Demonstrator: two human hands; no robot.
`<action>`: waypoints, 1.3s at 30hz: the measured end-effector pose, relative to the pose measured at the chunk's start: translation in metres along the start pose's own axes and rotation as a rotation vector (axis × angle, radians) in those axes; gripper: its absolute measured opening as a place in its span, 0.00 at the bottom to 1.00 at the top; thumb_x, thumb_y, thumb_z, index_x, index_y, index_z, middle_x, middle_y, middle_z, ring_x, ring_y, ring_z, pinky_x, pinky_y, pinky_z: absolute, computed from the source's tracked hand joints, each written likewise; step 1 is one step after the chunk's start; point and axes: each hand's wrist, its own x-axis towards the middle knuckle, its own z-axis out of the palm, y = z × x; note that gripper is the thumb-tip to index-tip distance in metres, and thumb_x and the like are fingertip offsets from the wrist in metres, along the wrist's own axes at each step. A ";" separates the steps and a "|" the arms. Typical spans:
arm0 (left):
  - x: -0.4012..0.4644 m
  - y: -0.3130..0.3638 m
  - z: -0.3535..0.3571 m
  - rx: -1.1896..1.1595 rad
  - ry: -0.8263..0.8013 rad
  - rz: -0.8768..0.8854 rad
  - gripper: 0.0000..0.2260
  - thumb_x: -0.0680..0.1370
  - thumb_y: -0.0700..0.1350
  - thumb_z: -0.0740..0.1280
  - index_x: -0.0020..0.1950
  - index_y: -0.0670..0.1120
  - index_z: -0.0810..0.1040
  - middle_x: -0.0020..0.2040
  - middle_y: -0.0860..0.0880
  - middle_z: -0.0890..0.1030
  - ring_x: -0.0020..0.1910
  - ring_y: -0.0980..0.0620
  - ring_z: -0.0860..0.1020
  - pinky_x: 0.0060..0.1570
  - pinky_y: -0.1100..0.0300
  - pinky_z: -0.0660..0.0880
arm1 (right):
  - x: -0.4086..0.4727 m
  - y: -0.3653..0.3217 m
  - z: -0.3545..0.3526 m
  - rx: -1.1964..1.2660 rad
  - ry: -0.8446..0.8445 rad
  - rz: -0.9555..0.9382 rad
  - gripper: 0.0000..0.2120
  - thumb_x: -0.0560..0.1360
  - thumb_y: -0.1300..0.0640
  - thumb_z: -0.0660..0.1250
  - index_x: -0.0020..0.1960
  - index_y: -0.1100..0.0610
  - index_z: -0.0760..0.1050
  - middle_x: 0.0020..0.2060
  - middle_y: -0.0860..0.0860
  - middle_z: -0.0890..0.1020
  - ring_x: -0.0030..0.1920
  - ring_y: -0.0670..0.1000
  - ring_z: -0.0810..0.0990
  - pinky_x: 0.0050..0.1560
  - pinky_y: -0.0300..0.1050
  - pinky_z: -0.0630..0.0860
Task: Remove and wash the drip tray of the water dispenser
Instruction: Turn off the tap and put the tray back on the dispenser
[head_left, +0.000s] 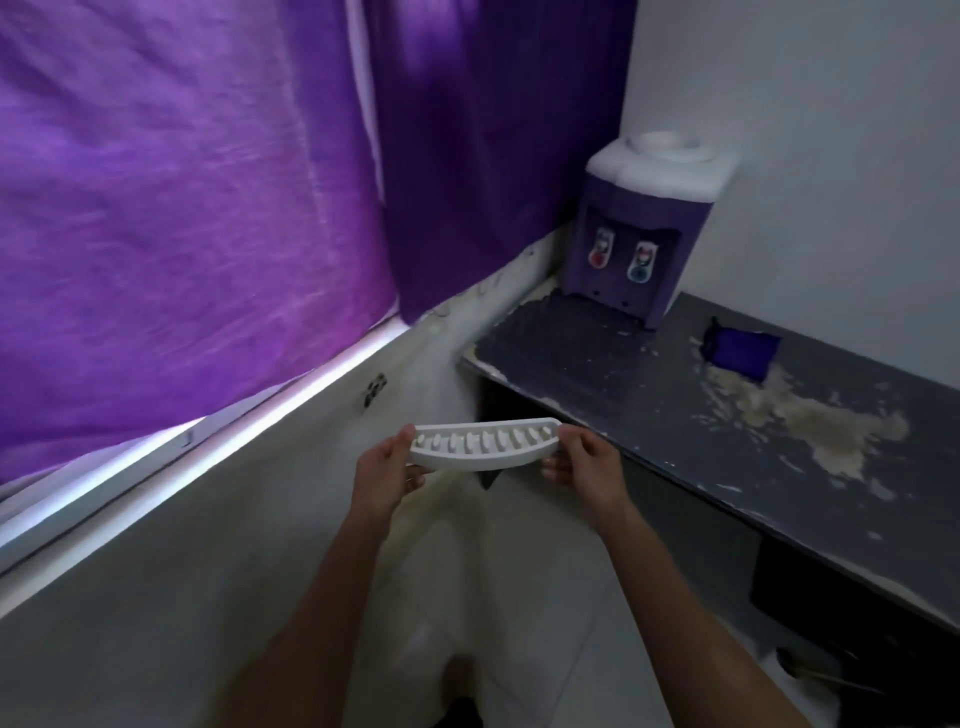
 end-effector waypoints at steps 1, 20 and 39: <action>0.017 0.003 0.012 0.012 -0.026 0.003 0.12 0.79 0.51 0.66 0.48 0.43 0.81 0.41 0.44 0.85 0.33 0.50 0.83 0.34 0.60 0.75 | 0.013 -0.004 -0.001 0.007 0.019 -0.007 0.09 0.81 0.58 0.65 0.54 0.63 0.79 0.37 0.56 0.80 0.32 0.50 0.79 0.32 0.41 0.83; 0.257 0.054 0.225 -0.019 -0.354 -0.221 0.15 0.79 0.48 0.67 0.62 0.41 0.77 0.55 0.42 0.83 0.48 0.48 0.84 0.37 0.63 0.81 | 0.248 -0.069 -0.051 0.183 0.360 -0.032 0.05 0.80 0.59 0.66 0.50 0.60 0.78 0.37 0.54 0.81 0.32 0.52 0.79 0.33 0.41 0.82; 0.375 0.038 0.397 -0.026 -0.310 -0.368 0.10 0.79 0.44 0.67 0.57 0.41 0.80 0.46 0.45 0.84 0.44 0.51 0.82 0.42 0.60 0.80 | 0.416 -0.089 -0.129 0.238 0.366 0.051 0.14 0.80 0.61 0.65 0.62 0.69 0.74 0.50 0.63 0.81 0.44 0.57 0.79 0.40 0.43 0.80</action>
